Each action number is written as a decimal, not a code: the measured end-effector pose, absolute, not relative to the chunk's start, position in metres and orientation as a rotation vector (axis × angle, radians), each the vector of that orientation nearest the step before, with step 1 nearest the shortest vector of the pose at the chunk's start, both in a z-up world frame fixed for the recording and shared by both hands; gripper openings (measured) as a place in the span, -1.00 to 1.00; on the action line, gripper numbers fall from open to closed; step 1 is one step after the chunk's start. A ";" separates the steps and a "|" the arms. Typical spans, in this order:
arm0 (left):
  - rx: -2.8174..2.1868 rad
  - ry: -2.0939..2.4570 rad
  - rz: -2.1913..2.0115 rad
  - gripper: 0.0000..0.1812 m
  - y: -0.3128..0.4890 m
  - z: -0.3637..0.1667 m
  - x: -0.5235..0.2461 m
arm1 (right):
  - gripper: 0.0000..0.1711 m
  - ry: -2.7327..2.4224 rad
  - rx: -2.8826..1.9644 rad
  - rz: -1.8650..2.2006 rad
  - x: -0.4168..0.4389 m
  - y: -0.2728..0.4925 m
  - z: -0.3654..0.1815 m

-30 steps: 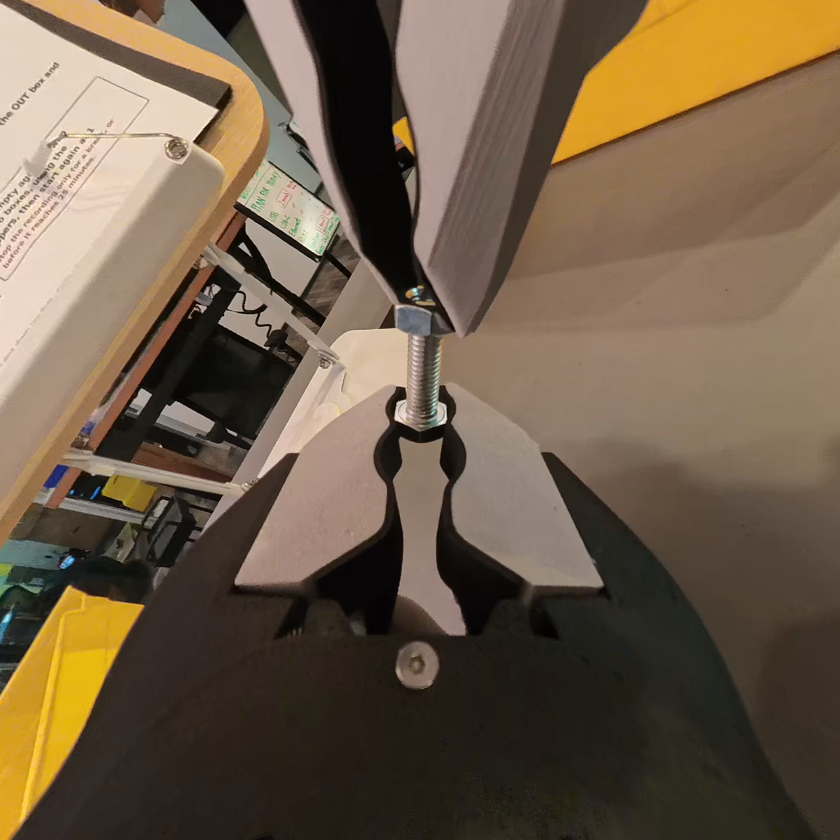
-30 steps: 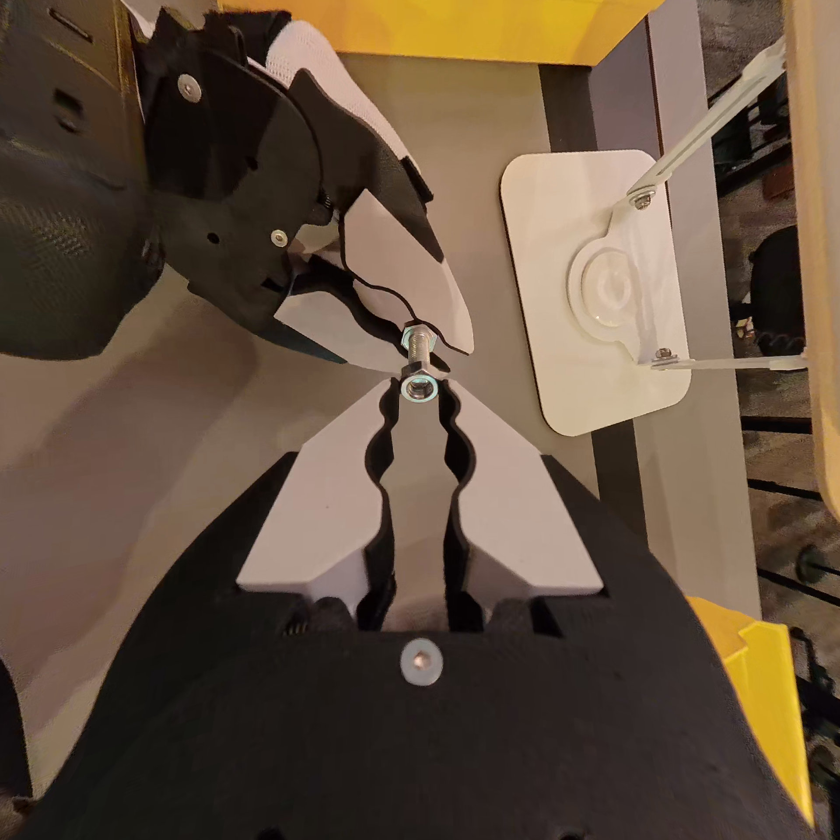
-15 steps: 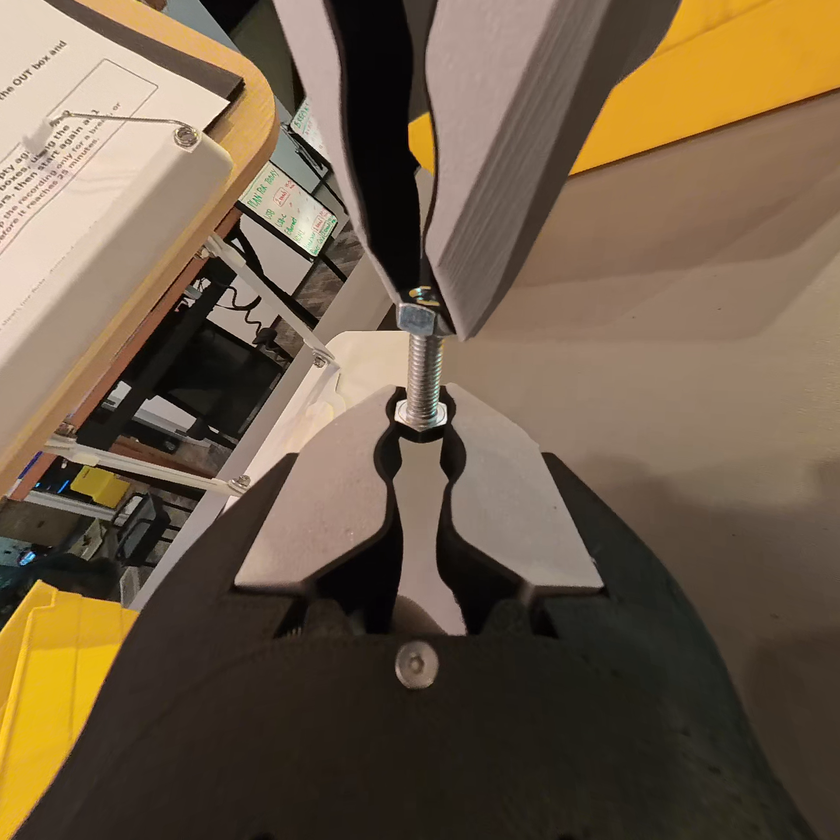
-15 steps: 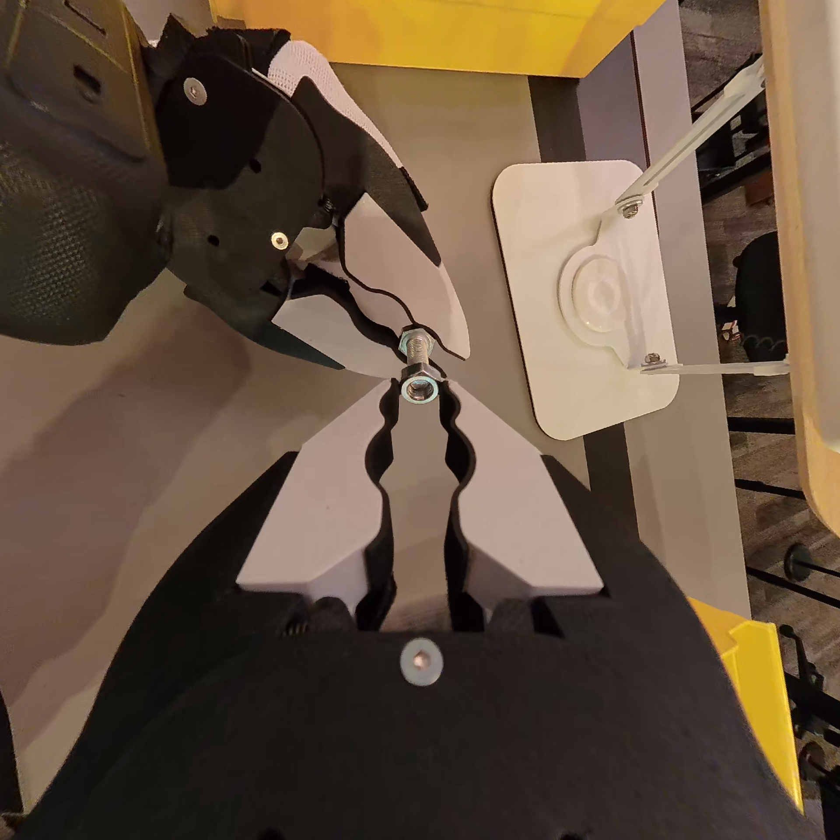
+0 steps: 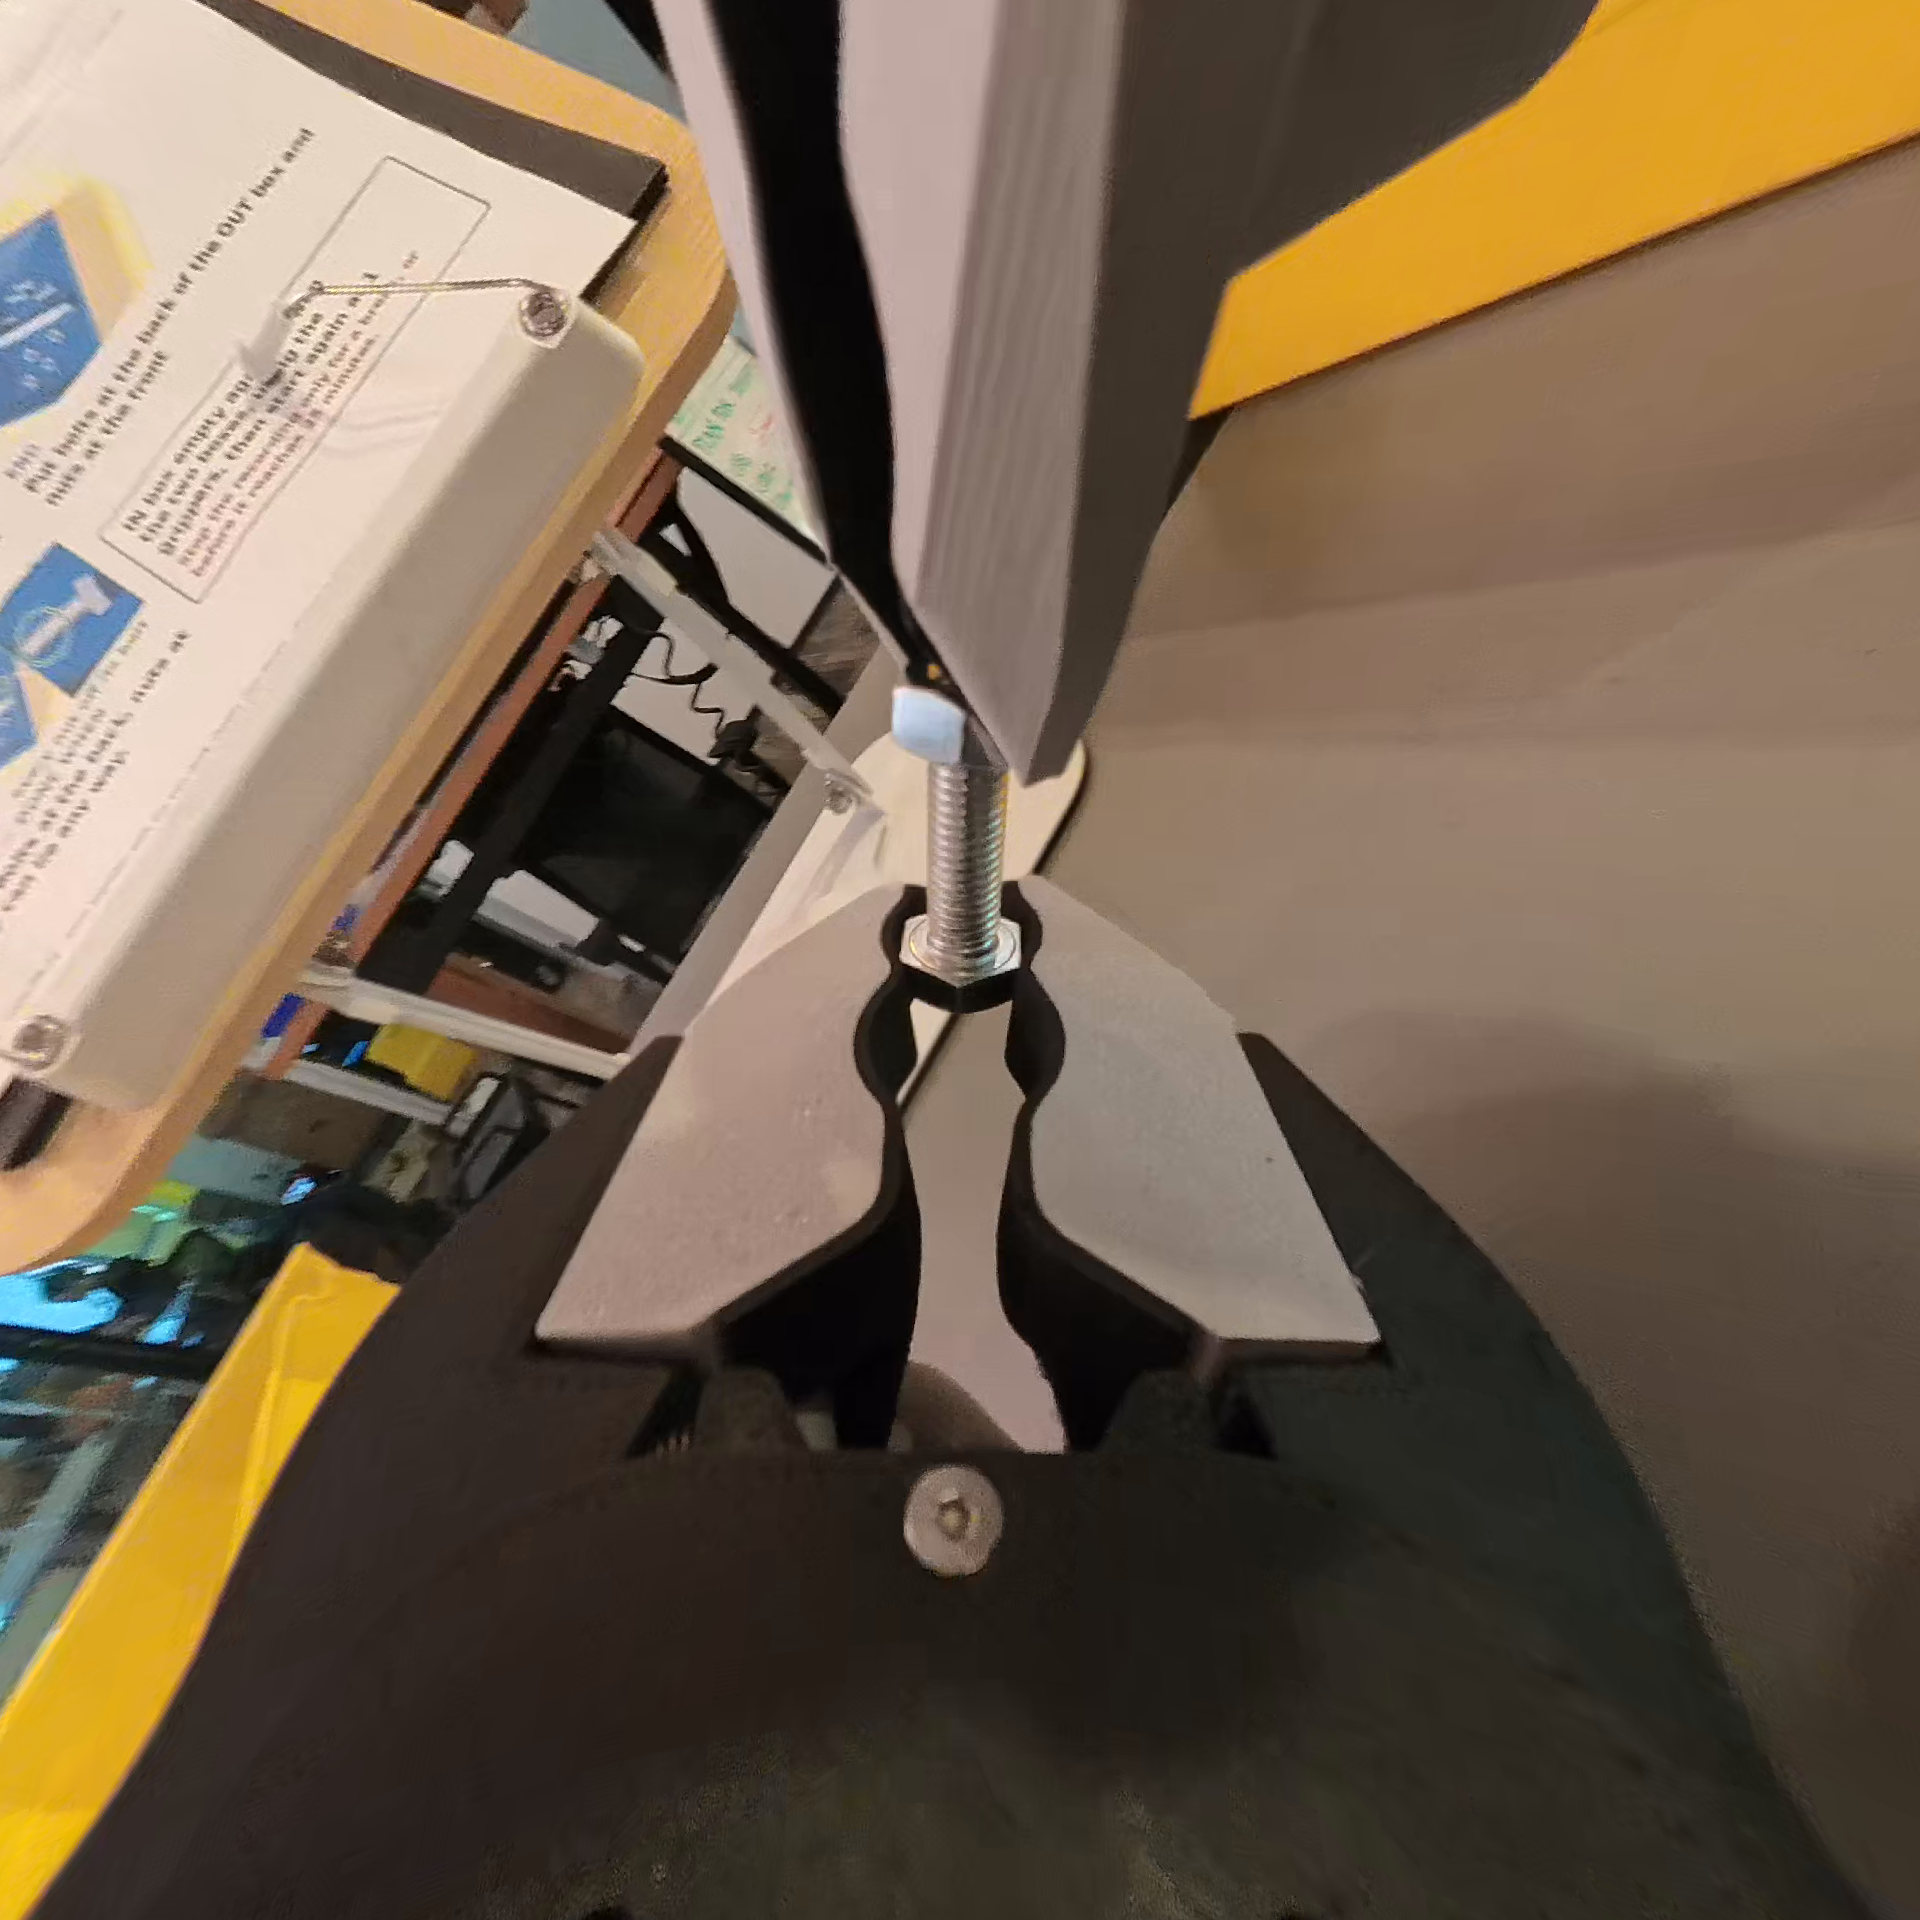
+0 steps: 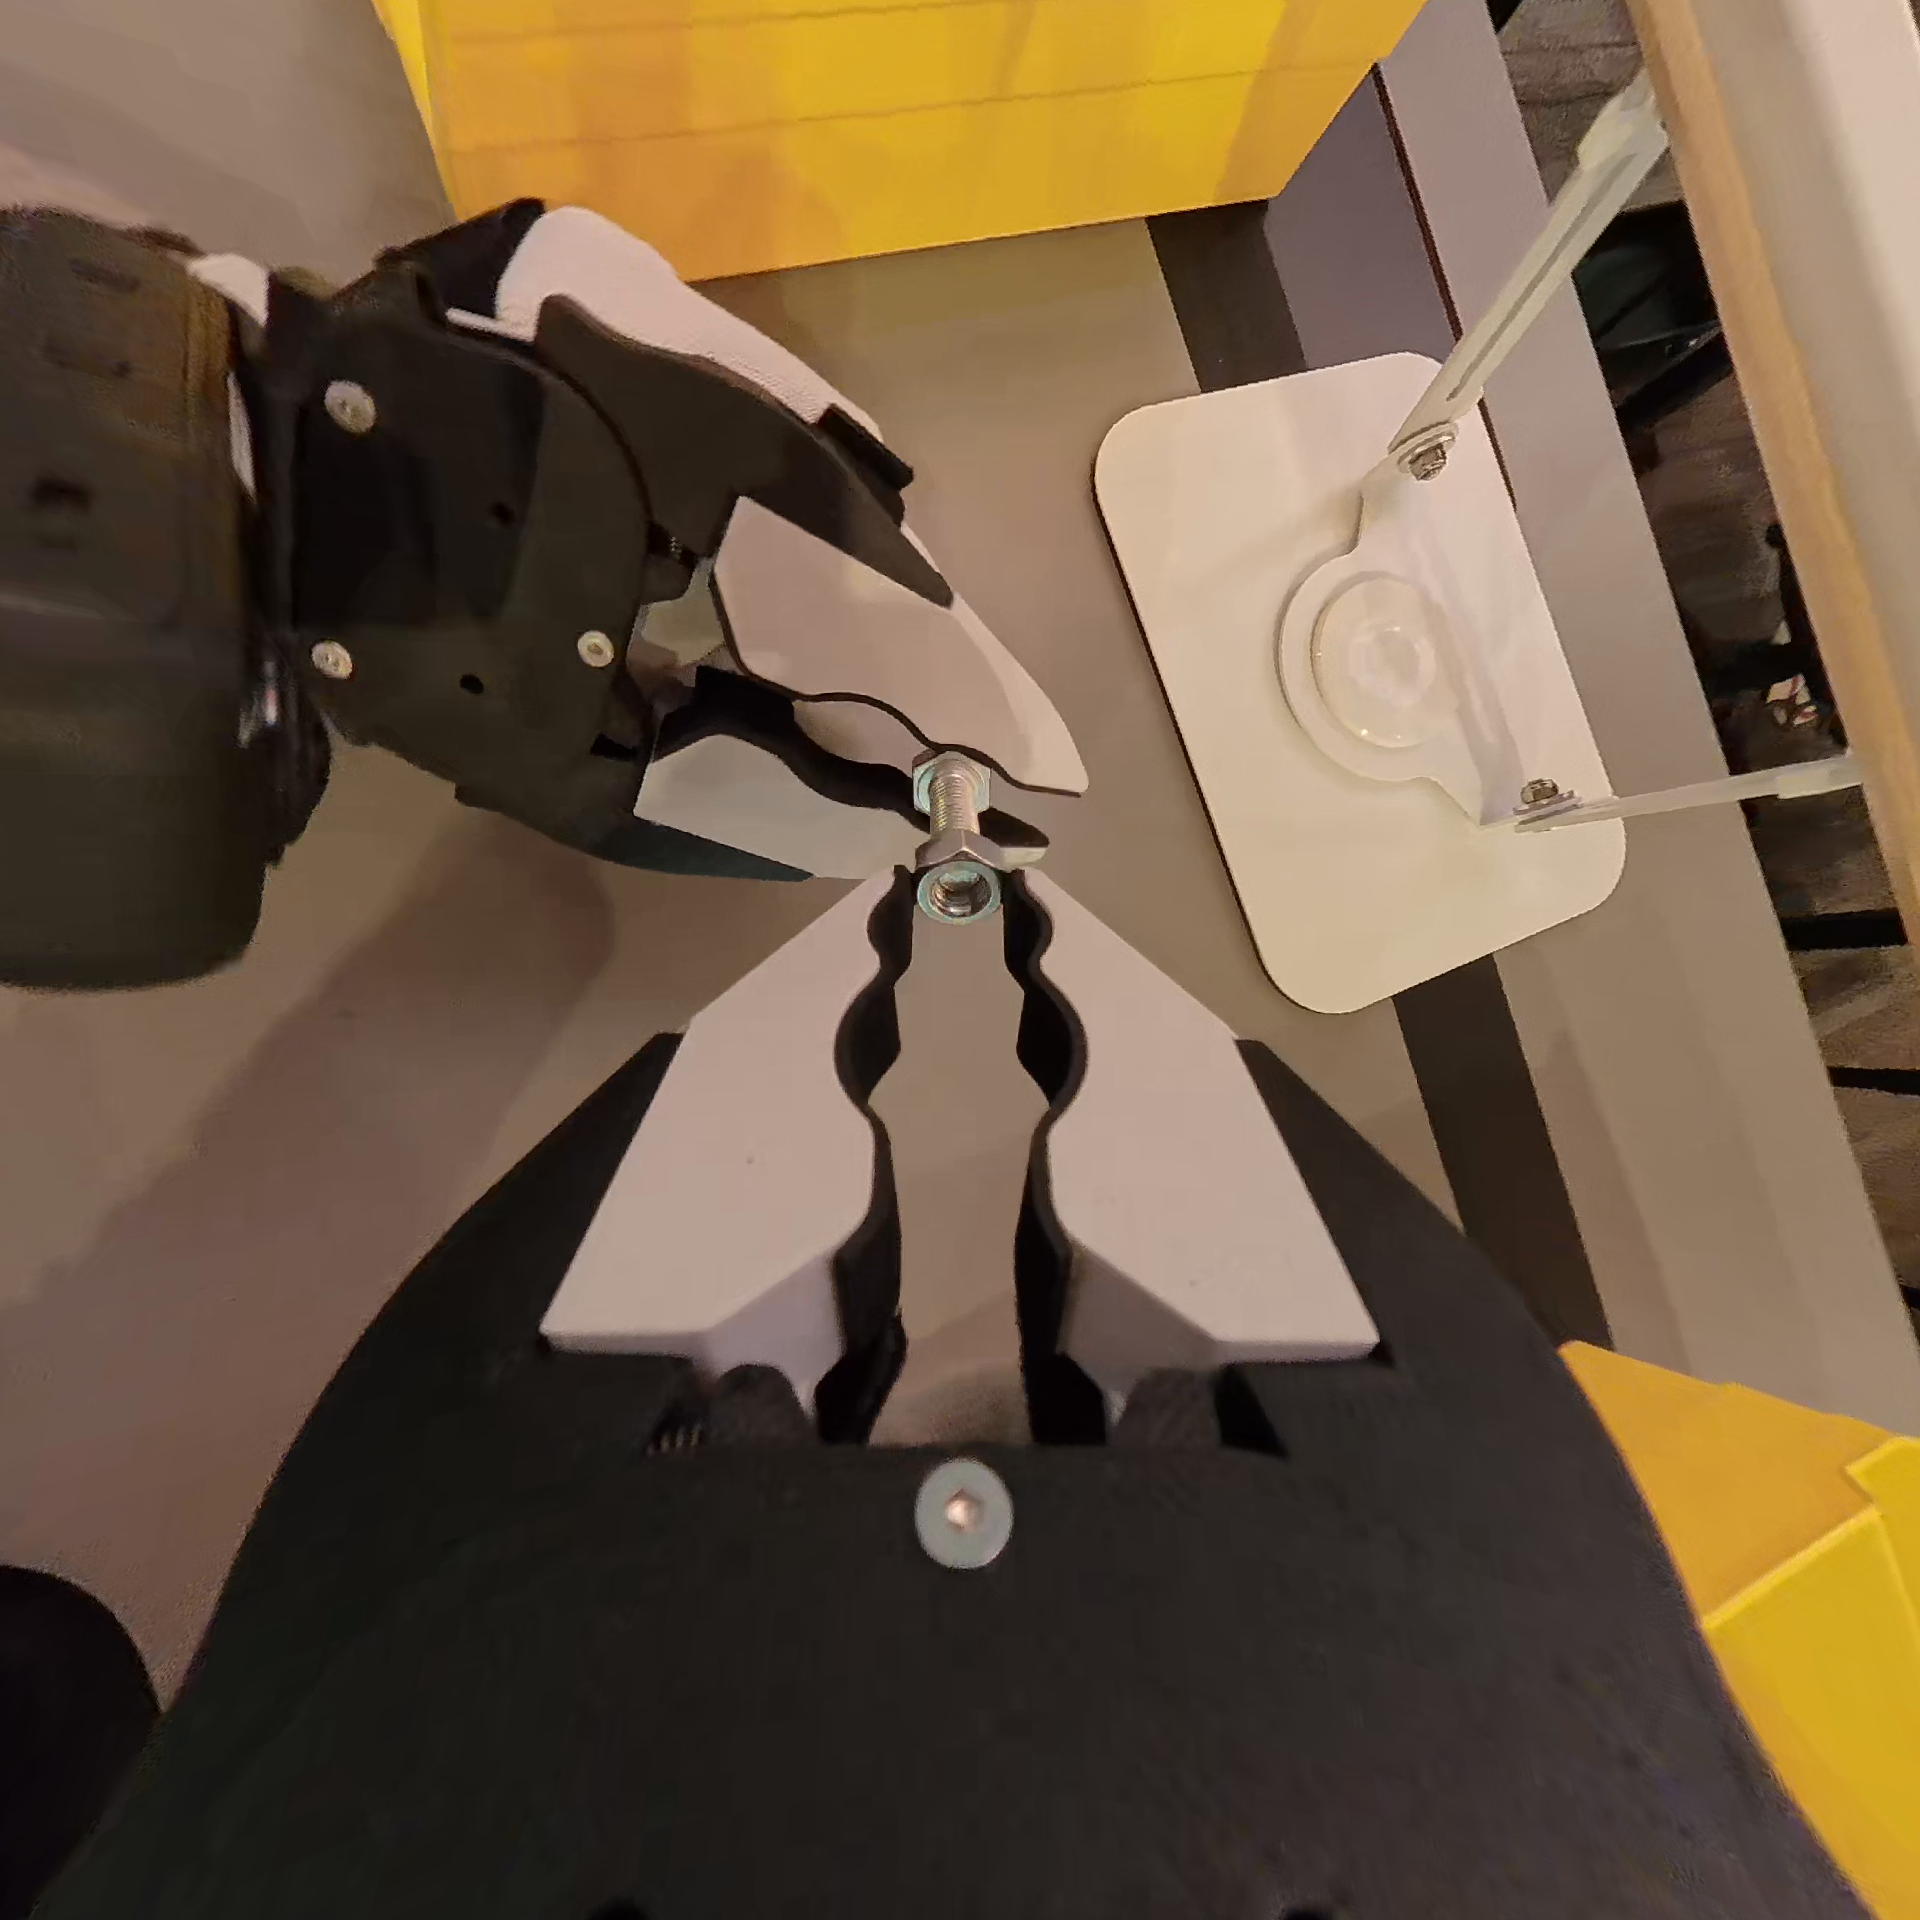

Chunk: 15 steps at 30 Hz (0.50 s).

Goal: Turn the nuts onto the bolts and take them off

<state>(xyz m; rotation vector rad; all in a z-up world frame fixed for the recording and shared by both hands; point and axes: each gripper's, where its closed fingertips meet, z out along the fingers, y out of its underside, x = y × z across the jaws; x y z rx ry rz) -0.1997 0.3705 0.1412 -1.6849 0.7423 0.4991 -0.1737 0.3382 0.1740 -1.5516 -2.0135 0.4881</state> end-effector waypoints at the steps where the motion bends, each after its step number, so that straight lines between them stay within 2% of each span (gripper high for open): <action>1: -1.680 0.749 0.541 -0.85 0.371 0.142 -0.203 | -0.81 -2.000 -1.570 0.505 -0.175 0.339 0.173; 9: -1.644 0.828 0.754 -0.85 0.373 0.140 -0.219 | -0.82 -1.926 -1.708 0.627 -0.183 0.342 0.163; 15: -1.664 0.806 0.709 -0.85 0.374 0.138 -0.220 | -0.81 -1.916 -1.699 0.670 -0.185 0.342 0.163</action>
